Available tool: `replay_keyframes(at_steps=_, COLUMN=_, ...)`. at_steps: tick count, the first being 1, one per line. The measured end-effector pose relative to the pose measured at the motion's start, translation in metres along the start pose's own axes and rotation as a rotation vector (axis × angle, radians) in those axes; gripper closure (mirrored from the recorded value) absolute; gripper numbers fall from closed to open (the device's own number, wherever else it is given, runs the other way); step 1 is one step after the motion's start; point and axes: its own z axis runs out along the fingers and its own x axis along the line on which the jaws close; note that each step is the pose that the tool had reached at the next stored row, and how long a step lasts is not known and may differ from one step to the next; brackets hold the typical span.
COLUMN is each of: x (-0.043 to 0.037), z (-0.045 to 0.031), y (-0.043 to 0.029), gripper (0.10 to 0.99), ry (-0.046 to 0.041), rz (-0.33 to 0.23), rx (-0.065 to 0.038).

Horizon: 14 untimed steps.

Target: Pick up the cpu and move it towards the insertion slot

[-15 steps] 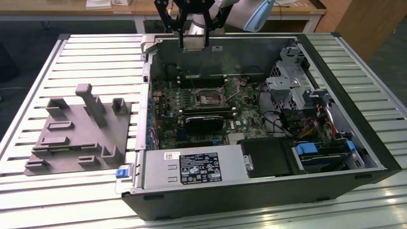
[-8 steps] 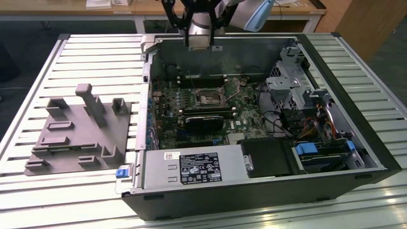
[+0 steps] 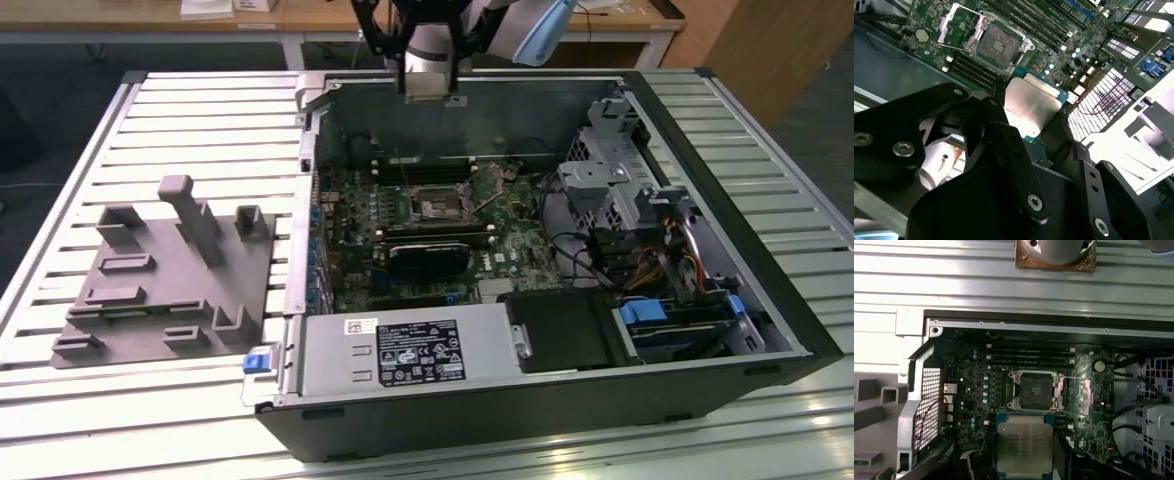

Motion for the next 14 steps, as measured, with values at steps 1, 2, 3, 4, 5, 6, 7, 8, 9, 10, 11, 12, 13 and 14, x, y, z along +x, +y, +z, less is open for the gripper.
replay_keyframes(at_steps=1, x=-0.0009, z=0.0001, y=0.0006, gripper=0.545, ry=-0.0001, rz=0.0, rx=0.0)
replay_keyframes(at_steps=2, x=-0.0017, z=0.0002, y=0.0012, gripper=0.545, ry=0.0, rz=0.0, rx=0.0)
replay_keyframes(at_steps=3, x=-0.0026, z=0.0004, y=0.002, gripper=0.545, ry=0.0, rz=0.0, rx=0.0)
replay_keyframes(at_steps=4, x=-0.0039, z=0.0005, y=0.0033, gripper=0.545, ry=0.0, rz=0.0, rx=0.0)
replay_keyframes(at_steps=5, x=-0.0054, z=0.0006, y=0.0048, gripper=0.545, ry=0.0, rz=0.0, rx=0.0)
replay_keyframes(at_steps=6, x=-0.0067, z=0.0006, y=0.0054, gripper=0.545, ry=-0.0001, rz=0.0, rx=0.0)
replay_keyframes(at_steps=7, x=-0.0078, z=0.0007, y=0.0058, gripper=0.545, ry=-0.0003, rz=0.0, rx=0.0)
replay_keyframes(at_steps=8, x=-0.0094, z=0.0008, y=0.0066, gripper=0.545, ry=-0.0004, rz=0.0, rx=0.0)
replay_keyframes(at_steps=9, x=-0.011, z=0.0008, y=0.0071, gripper=0.545, ry=-0.0006, rz=0.0, rx=0.0)
replay_keyframes(at_steps=10, x=-0.0128, z=0.0008, y=0.0076, gripper=0.545, ry=-0.0009, rz=0.0, rx=0.0)
replay_keyframes(at_steps=11, x=-0.0151, z=0.0009, y=0.0086, gripper=0.545, ry=-0.0014, rz=0.0, rx=0.0)
replay_keyframes(at_steps=12, x=-0.0163, z=0.0009, y=0.0089, gripper=0.545, ry=-0.0018, rz=0.0, rx=0.0)
replay_keyframes(at_steps=13, x=-0.0179, z=0.0011, y=0.0094, gripper=0.545, ry=-0.0023, rz=0.0, rx=0.0)
replay_keyframes(at_steps=14, x=-0.02, z=0.0012, y=0.0101, gripper=0.545, ry=-0.0027, rz=0.0, rx=0.0)
